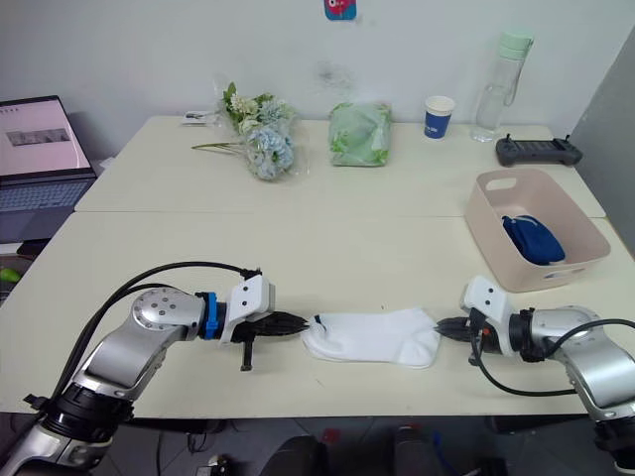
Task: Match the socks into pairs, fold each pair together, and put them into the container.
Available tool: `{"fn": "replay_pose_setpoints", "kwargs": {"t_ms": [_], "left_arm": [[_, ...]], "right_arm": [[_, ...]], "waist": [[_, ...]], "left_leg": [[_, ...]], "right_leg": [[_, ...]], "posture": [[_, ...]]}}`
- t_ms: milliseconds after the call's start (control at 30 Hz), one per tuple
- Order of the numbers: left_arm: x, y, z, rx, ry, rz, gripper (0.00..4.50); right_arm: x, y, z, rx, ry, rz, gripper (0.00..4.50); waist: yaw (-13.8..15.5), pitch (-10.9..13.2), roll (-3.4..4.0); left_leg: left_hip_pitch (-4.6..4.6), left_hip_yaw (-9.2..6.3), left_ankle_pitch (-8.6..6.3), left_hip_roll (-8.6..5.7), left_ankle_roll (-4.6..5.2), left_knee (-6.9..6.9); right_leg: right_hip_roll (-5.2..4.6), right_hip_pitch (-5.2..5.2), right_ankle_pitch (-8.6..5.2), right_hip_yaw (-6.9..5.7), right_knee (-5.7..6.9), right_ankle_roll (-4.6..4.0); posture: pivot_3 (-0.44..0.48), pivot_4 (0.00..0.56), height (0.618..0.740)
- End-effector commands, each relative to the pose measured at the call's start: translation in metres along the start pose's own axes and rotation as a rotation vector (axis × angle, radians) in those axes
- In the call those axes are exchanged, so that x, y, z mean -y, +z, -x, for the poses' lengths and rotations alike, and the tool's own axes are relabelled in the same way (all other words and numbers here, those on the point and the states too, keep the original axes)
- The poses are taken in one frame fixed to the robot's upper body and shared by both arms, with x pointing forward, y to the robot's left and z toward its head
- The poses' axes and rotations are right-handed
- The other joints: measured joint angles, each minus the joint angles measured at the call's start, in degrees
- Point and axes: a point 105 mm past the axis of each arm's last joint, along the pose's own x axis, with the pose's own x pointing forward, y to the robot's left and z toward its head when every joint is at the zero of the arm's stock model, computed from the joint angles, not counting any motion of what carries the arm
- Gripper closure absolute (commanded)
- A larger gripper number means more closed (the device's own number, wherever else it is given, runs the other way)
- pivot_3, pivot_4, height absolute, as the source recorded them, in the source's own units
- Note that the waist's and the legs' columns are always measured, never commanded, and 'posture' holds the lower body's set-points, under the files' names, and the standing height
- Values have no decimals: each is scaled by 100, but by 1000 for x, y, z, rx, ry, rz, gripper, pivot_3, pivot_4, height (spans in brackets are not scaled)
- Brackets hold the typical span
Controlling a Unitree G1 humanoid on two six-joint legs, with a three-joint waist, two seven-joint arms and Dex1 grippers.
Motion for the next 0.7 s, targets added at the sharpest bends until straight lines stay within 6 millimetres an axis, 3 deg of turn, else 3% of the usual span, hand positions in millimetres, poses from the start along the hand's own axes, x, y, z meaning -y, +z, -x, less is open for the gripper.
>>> {"fn": "replay_pose_setpoints", "kwargs": {"t_ms": [33,100,200,267,433,533,667,700], "left_arm": [[-3,2,1,-9,10,-26,4301],[-5,4,3,-1,20,-15,3852],[-14,11,10,5,78,-42,2875],[-15,26,12,56,91,-57,2258],[2,53,1,157,8,-103,2258],[9,51,-18,179,-14,-98,2890],[12,37,-36,156,-3,-93,4161],[14,30,-37,141,-5,-78,4468]], "right_arm": [[2,8,3,23,-13,30,4036],[5,10,6,30,-40,41,3535],[12,30,15,116,-88,55,2503],[8,46,15,171,-74,70,2489],[-14,69,-6,247,-11,127,2489],[-25,62,-30,227,21,169,3157],[-27,49,-48,195,6,192,4495],[-26,41,-49,168,-1,207,4500]], "waist": [[0,0,0],[0,0,0],[1,0,0],[0,0,0],[0,-1,0],[0,0,0],[0,0,0],[-1,-1,1]], "left_leg": [[0,0,0,0,0,0],[0,1,0,-1,0,0],[-1,0,0,-1,0,1],[-1,0,0,0,0,0],[-2,-3,0,2,0,0],[-1,-1,0,-1,-1,1],[-1,1,1,-4,-1,1],[-2,1,1,-3,-2,1]], "right_leg": [[0,0,0,0,0,0],[0,0,0,0,0,0],[0,0,0,0,0,0],[0,-1,0,1,1,0],[0,0,0,0,0,0],[-1,1,0,1,-1,0],[1,0,0,1,1,0],[1,-3,0,2,1,0]], "posture": [[0,150,740],[0,150,740],[0,150,740],[0,150,740],[0,150,740],[0,150,740],[0,150,740],[0,150,740]]}}
